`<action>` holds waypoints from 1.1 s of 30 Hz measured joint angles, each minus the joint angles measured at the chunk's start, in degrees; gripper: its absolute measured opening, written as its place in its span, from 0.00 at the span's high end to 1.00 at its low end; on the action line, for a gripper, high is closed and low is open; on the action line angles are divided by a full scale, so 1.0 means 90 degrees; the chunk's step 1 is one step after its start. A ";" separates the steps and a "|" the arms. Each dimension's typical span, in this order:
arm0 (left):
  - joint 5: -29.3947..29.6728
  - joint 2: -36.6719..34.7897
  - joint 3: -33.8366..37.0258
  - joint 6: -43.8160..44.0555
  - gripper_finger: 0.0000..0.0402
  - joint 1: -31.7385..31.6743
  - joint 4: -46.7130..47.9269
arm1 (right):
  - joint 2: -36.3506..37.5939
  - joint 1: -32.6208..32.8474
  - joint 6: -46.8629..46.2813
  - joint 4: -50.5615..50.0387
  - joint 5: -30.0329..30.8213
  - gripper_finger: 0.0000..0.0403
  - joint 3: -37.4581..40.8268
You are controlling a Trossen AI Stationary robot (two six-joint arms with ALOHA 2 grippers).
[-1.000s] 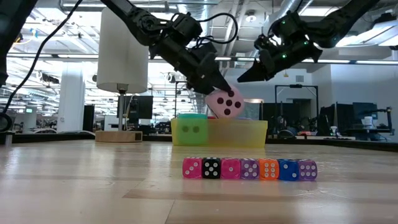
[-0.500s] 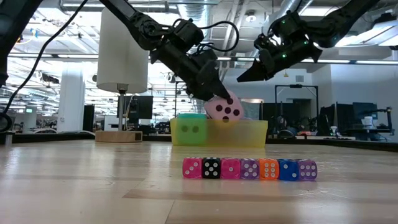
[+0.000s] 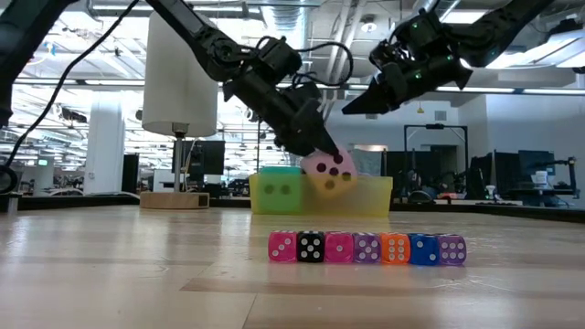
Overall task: Pick & Place Dice
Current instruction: Put the big pink dice into the yellow bin
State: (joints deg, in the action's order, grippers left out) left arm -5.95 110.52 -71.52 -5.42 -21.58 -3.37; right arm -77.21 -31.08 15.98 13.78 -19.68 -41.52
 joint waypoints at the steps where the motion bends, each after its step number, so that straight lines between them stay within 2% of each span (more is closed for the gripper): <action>1: -0.0019 0.0048 -0.0001 -0.0002 0.01 0.0000 -0.0051 | -0.0005 0.0026 0.0060 0.0000 0.0002 1.00 0.0000; 14: -0.0066 -0.0020 0.0004 -0.0016 0.01 0.0027 -0.0062 | -0.1138 0.0113 0.0065 0.0832 -0.0009 1.00 0.0000; 17: -0.0066 -0.0020 0.0004 -0.0013 0.01 0.0027 -0.0053 | -0.1292 0.0113 -0.0008 0.1075 -0.0305 1.00 0.0000; 21: -0.0066 -0.0020 0.0004 -0.0013 0.01 0.0027 -0.0056 | -0.1353 0.0113 -0.0161 0.1284 -0.0659 1.00 0.0001; 33: -0.0066 -0.0022 0.0004 -0.0015 0.01 0.0027 -0.0157 | -0.1353 0.0139 -0.0108 0.1109 -0.0644 1.00 0.0000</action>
State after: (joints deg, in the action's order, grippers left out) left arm -6.55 110.32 -71.48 -5.55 -21.34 -4.78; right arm -89.38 -29.83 15.00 23.76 -25.47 -41.52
